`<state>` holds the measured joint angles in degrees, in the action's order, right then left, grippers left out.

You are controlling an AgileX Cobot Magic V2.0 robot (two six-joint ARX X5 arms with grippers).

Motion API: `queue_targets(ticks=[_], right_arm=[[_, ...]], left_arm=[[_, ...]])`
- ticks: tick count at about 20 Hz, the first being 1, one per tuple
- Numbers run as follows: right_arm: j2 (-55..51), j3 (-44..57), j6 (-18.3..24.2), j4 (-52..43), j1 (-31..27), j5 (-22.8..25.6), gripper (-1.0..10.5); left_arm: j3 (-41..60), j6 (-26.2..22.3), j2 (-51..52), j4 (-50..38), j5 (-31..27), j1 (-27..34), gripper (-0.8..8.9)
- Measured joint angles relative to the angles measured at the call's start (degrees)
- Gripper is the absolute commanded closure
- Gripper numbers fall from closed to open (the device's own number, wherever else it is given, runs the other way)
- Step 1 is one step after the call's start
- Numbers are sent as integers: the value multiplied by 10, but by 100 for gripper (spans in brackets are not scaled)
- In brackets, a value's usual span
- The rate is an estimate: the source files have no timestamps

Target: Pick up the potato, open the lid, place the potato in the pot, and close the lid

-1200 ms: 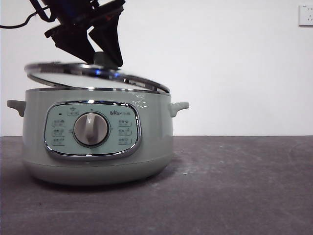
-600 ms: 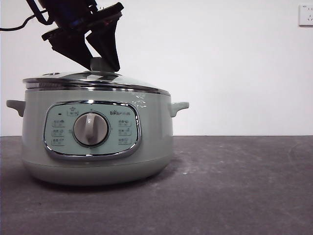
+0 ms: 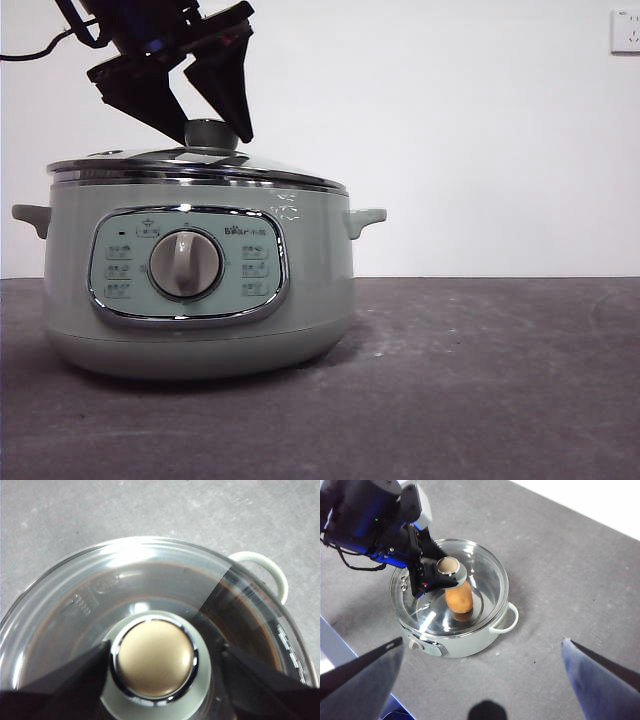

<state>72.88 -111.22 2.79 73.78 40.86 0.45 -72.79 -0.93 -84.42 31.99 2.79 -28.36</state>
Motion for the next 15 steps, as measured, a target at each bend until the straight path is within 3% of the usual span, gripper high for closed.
queue_targets(ticks=[9, 14, 15], right_arm=[[0, 0, -5, 3, 0, 0, 420], [-9, 7, -17, 3, 0, 0, 738], [-17, 16, -18, 3, 0, 0, 800]], left_arm=[[-2, 2, 56, -30, 0, 0, 436], [-3, 17, 196, 28, 32, -5, 448], [-3, 19, 224, 46, 44, -8, 528]])
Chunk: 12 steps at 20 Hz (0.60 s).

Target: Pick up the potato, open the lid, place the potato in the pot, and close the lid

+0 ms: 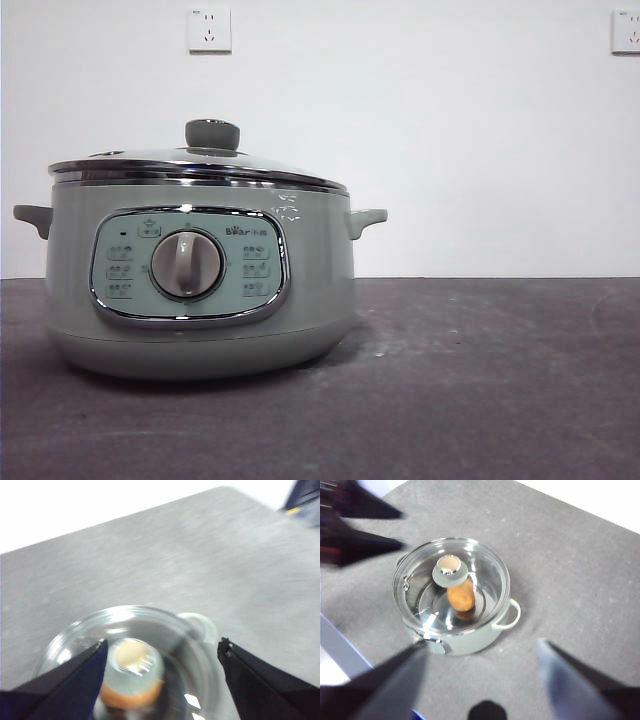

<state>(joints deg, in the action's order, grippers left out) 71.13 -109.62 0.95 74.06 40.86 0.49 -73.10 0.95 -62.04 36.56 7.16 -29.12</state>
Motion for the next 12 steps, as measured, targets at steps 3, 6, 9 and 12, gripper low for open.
queue_targets(ticks=[3, 6, 9, 12], right_arm=[[-49, 64, -8, -43, 0, 29, 962], [-116, 177, -26, -117, 0, 75, 958], [-185, 309, -35, -212, 0, 97, 958], [-258, 446, -43, -328, 0, 100, 958]], left_arm=[[0, 2, 74, 39, 6, -9, 820], [0, 2, 115, 62, -12, -18, 821], [5, 2, 130, 71, -51, -29, 821], [66, 2, 157, 29, -66, -49, 821]])
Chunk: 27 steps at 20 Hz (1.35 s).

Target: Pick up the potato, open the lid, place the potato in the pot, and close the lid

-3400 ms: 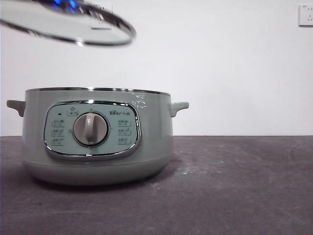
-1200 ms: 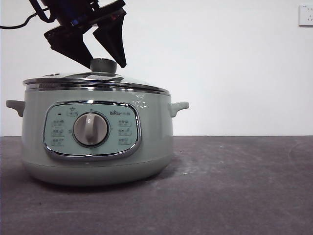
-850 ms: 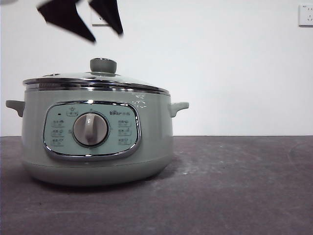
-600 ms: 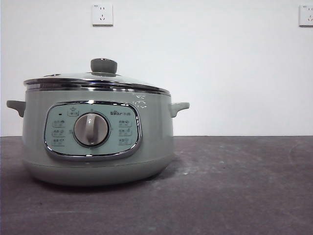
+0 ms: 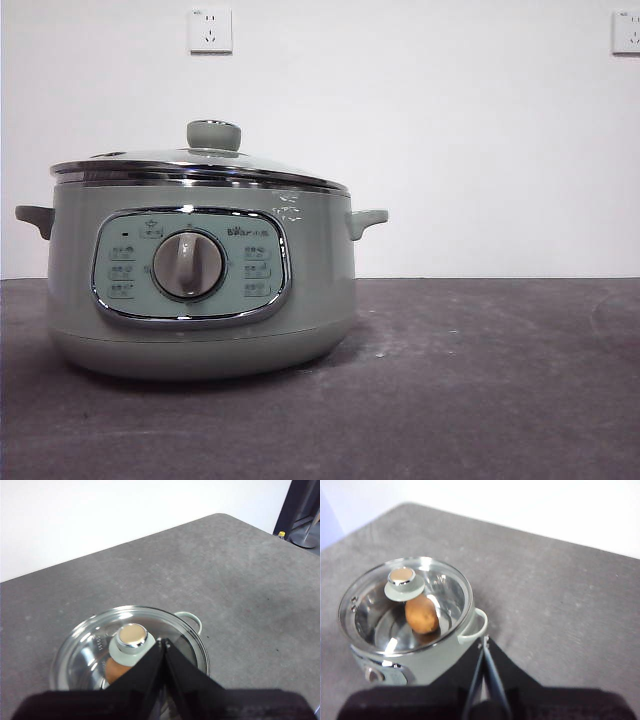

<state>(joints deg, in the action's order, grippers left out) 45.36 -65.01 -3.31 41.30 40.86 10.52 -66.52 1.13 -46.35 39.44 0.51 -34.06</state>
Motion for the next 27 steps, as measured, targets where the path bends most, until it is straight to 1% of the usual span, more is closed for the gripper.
queue_targets(ticks=[4, 6, 10, 15, 17, 22, 25, 27], right_arm=[[-50, 122, -17, -105, 0, 1, 958], [-67, 180, -23, -150, 0, 2, 958], [-78, 261, -43, -206, 0, 2, 958], [-50, 273, -83, -203, 0, 3, 946], [-45, 273, -92, -201, 0, 2, 946], [-42, 273, -100, -190, 0, 2, 946], [-43, 273, -102, -190, 0, 2, 946], [-43, 273, -103, -189, 0, 2, 946]], left_arm=[[87, 0, 29, -65, -28, -21, 821], [138, 0, 44, -106, -34, -31, 821], [218, 0, 60, -174, -33, -54, 821], [232, 24, 35, -171, -29, -66, 817], [232, 29, 26, -162, -31, -66, 817], [232, 34, 10, -160, -33, -66, 817], [232, 34, 10, -159, -33, -66, 817], [232, 30, 26, -144, -34, -64, 817]])
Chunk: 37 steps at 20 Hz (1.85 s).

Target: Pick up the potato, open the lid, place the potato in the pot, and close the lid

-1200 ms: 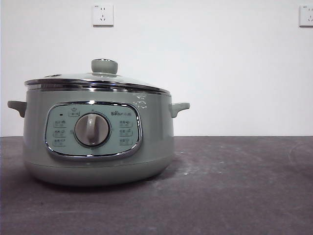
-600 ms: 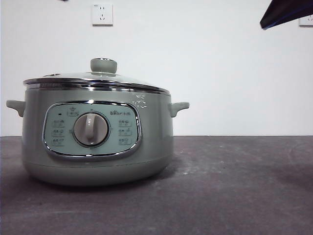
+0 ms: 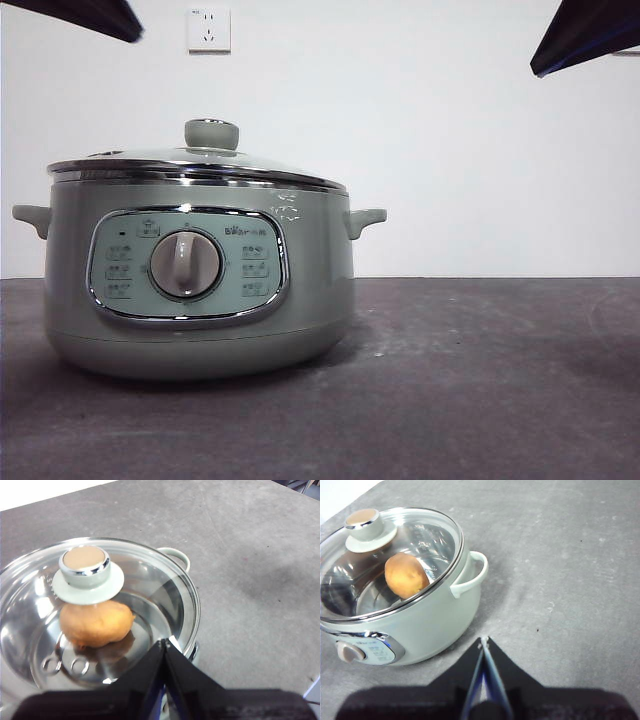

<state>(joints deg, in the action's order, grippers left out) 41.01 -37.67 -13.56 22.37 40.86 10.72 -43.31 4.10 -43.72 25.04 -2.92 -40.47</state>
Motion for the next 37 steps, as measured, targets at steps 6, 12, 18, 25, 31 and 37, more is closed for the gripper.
queue_targets(ticks=[6, 12, 18, 25, 31, 37], right_arm=[[0, 0, 0, 0, 0, 0, 946], [0, 0, 0, 1, 0, 0, 946], [0, 0, 0, 1, 0, 0, 946], [0, 0, 0, 1, 0, 0, 946], [0, 0, 0, 3, 0, 0, 946], [0, 0, 0, 3, 0, 0, 946]], left_arm=[[0, -50, 132, 11, 27, 137, 817], [23, -50, 225, 32, 46, 317, 817], [236, -52, 320, -80, 47, 359, 817], [414, -52, 423, -153, 46, 362, 817], [423, -52, 435, -145, 46, 363, 817], [423, -52, 435, -145, 45, 363, 817]])
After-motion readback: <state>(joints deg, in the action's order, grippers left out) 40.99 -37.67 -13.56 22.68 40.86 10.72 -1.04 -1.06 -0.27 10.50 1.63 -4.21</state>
